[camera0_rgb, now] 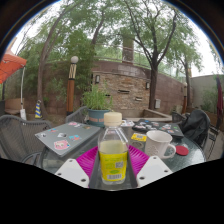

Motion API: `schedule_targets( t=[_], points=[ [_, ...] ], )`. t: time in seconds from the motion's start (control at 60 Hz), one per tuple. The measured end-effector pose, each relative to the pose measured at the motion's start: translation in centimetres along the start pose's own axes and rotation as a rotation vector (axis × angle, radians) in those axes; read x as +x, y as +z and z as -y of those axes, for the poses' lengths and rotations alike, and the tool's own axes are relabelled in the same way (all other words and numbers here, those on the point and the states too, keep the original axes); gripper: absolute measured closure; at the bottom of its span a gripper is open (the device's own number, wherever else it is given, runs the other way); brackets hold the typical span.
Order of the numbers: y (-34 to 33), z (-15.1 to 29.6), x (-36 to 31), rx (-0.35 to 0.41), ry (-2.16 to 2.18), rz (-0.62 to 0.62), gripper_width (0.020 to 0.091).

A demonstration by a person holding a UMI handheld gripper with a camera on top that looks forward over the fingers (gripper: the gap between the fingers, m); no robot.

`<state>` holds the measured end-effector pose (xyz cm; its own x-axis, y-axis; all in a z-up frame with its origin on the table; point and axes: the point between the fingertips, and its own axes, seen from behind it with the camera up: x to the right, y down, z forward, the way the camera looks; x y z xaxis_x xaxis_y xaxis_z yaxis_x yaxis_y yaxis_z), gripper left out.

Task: Pour water

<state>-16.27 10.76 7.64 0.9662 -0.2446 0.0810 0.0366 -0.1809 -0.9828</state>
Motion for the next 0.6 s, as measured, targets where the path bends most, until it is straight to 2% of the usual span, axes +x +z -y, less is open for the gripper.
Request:
schedule_targets(
  t=[0.1,0.2,0.283,0.367,0.417,0.433,0.483,0.517,0.583,0.6],
  points=[
    [0.5,0.1,0.1,-0.015,-0.019,0.012,0.0630],
    [0.9,0.3,-0.7,-0.018,-0.048,0.038,0.0688],
    [1.3,0.5,-2.1,-0.015,-0.057,0.102,0.0688],
    [1.6,3.5,-4.2,0.016,0.031,0.164,0.0687],
    [2.1,6.4,-5.3,0.041,0.161,0.212,0.0687],
    [2.6,5.7,-4.6,0.069,0.220,0.262,0.0687],
    [2.4,8.5,-4.4,0.086,0.469,0.358,0.0688],
    [2.7,11.2,-5.0,0.069,0.667,0.398,0.0689],
    [2.7,13.0,-3.0,0.040,1.062,0.533,0.0690],
    [2.3,14.1,-3.3,0.037,1.162,0.527,0.0691]
  ],
)
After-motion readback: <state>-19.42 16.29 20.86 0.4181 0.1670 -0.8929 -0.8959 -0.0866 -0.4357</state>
